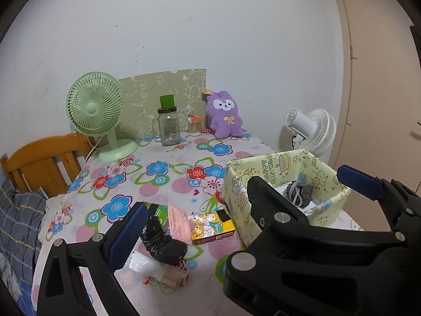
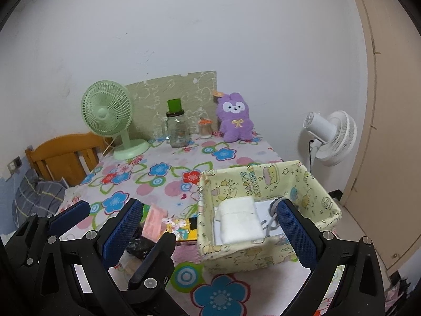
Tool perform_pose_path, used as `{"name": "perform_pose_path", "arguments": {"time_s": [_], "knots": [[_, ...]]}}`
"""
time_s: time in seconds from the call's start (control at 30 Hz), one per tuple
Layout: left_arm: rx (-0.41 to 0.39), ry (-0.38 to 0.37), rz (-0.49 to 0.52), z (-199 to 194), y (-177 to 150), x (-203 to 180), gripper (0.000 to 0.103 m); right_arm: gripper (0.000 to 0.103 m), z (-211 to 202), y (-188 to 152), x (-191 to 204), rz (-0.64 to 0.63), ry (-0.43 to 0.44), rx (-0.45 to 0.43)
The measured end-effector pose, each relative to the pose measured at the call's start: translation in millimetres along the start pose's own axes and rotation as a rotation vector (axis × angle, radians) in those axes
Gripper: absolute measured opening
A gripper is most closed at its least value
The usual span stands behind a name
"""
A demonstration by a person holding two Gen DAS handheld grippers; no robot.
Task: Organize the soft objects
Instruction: 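Withdraw both open tools from the gift box, then grasp the black plastic bag with the right tool while the left tool approaches the white rolled cloth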
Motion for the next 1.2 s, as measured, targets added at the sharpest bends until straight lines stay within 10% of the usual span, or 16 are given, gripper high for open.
{"name": "perform_pose_path", "arguments": {"time_s": [1.2], "knots": [[0.107,0.075,-0.064,22,-78,62,0.094,0.099,46,-72,68,-0.072,0.119,0.098]]}}
Point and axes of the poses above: each gripper's, at about its wrist camera, not at the fingertips, and z roughly the way its jaws point, x to its left, y to its top, the point moved 1 cm from there along z, roughly the way its jaws point, and after that the axes turned 1 degree about y, right-handed, at the moved point
